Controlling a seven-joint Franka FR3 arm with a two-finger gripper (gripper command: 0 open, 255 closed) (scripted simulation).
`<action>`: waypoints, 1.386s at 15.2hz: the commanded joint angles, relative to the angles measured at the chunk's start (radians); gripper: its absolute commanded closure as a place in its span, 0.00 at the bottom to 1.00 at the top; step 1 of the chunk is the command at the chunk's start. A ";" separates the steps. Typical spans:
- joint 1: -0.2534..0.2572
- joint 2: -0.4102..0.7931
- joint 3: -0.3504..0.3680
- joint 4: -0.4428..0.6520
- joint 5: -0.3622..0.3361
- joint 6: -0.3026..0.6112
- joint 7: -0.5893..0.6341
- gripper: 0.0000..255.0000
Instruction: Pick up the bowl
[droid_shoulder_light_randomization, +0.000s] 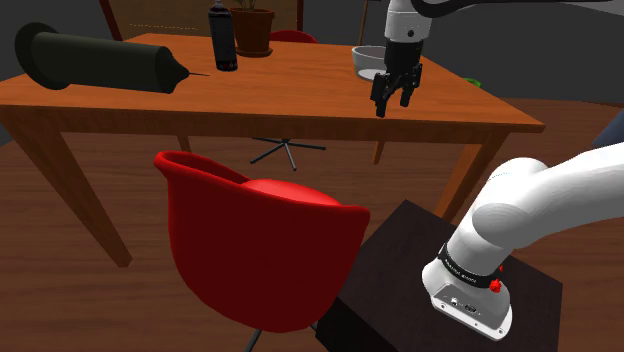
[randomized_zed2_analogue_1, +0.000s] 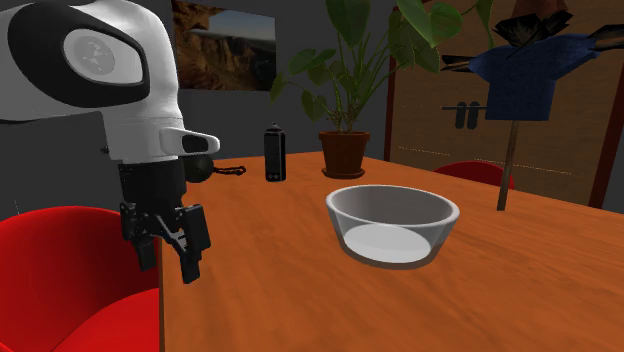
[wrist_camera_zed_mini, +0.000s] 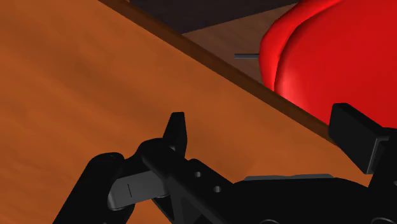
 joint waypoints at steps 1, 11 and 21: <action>0.000 0.000 0.000 0.000 0.000 0.000 0.000 0.00; -0.050 0.326 -0.069 0.311 -0.150 0.019 -0.142 0.00; -0.084 0.673 -0.112 0.737 -0.249 -0.029 -0.281 0.00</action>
